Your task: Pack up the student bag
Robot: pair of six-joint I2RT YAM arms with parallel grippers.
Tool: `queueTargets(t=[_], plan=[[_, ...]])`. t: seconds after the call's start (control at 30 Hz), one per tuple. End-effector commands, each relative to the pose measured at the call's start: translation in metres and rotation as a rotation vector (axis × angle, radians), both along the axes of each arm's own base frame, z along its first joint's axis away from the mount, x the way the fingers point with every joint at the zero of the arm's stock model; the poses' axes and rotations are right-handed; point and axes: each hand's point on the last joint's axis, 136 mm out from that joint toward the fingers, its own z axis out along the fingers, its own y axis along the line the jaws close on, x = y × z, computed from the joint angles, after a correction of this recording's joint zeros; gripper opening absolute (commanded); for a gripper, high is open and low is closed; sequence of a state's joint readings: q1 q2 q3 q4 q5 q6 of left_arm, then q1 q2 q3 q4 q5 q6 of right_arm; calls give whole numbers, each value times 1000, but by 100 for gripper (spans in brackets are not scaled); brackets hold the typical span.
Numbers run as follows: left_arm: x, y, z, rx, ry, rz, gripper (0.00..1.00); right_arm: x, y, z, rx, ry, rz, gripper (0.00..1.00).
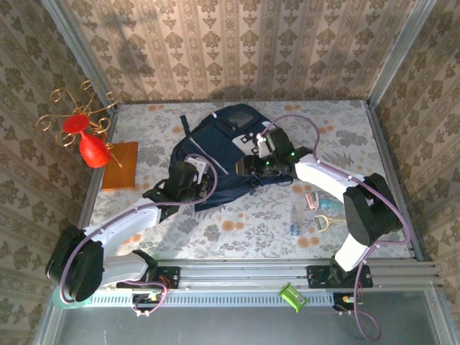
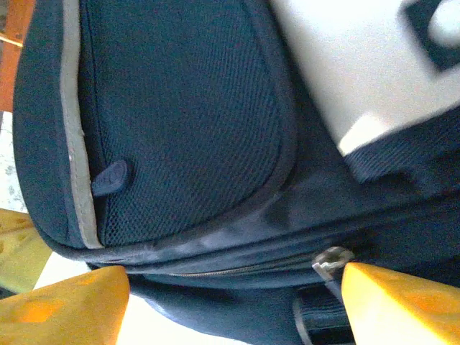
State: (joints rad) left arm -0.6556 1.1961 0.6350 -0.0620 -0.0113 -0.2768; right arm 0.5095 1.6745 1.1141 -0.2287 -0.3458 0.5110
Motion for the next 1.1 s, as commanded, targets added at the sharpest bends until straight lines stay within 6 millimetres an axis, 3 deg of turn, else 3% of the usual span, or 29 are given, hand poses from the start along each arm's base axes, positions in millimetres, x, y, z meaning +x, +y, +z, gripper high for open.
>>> queueTargets(t=[0.0,0.13,0.23,0.37,0.5,0.63,0.87,1.07], plan=[[-2,-9,3,-22,7,-18,0,3,21,-4,105,0,-74,81],[-2,-10,-2,-17,12,-24,0,8,48,-15,165,25,-69,82],[-3,-11,-4,-13,15,-30,0,15,57,-22,201,38,-81,81],[-5,-11,-6,-10,16,-34,0,22,59,-36,193,57,-96,63],[-5,-6,-8,8,16,-25,0,26,44,-48,155,64,-123,32],[-4,1,-9,46,3,-7,0,27,28,-48,130,62,-130,14],[2,18,-8,101,-9,32,0,30,1,-37,61,34,-101,0],[8,30,-4,100,-10,55,0,37,-14,-29,-11,24,-51,0]])
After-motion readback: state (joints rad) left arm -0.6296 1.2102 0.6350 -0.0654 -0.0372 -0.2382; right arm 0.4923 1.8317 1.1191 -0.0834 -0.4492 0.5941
